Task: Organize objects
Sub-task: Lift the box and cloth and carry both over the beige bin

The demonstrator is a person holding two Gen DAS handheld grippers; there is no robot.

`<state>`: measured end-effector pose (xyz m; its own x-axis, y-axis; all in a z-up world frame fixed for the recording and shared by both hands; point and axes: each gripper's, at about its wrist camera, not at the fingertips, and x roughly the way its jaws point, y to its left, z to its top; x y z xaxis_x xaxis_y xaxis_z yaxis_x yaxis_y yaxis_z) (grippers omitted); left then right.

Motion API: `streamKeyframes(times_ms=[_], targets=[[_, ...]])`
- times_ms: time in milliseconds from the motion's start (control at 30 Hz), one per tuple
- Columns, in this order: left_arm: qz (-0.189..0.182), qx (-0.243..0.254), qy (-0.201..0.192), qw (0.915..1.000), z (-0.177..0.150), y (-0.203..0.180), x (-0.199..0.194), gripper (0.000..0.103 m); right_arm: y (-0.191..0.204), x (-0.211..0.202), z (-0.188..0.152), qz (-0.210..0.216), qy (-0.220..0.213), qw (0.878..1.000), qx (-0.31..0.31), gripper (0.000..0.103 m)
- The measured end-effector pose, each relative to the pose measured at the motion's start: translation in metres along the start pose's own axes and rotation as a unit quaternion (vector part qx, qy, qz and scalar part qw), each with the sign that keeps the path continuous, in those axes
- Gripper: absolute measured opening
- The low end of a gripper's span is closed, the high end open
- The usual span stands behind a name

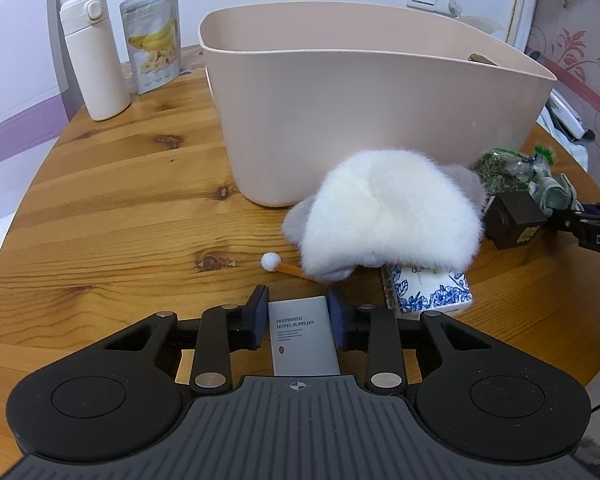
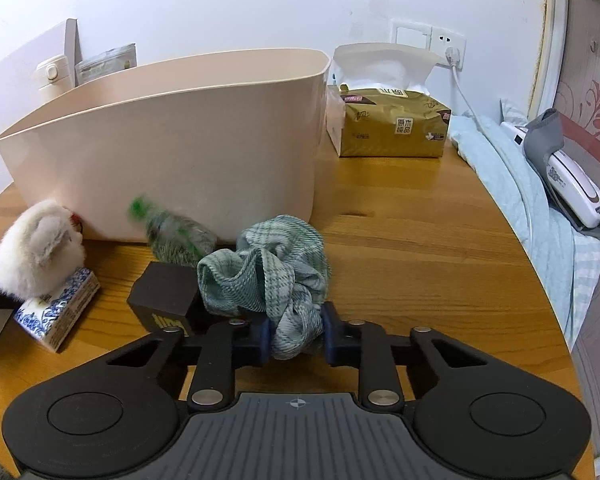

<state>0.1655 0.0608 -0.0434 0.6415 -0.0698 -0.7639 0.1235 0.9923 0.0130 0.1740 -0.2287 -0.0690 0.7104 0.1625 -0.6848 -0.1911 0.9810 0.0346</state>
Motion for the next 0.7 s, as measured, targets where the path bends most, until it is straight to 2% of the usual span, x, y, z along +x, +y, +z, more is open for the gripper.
streamKeyframes(times_ms=[333,700], targets=[[0.000,0.007,-0.005,1.0000,-0.003,-0.001,-0.009,0.032,0.000,-0.018,-0.011,0.005,-0.007,1.000,0.030,0.019],[0.001,0.005,-0.024,0.9997,-0.002,-0.001,-0.024,0.032,0.000,-0.039,-0.012,0.003,-0.027,0.999,0.030,0.019]])
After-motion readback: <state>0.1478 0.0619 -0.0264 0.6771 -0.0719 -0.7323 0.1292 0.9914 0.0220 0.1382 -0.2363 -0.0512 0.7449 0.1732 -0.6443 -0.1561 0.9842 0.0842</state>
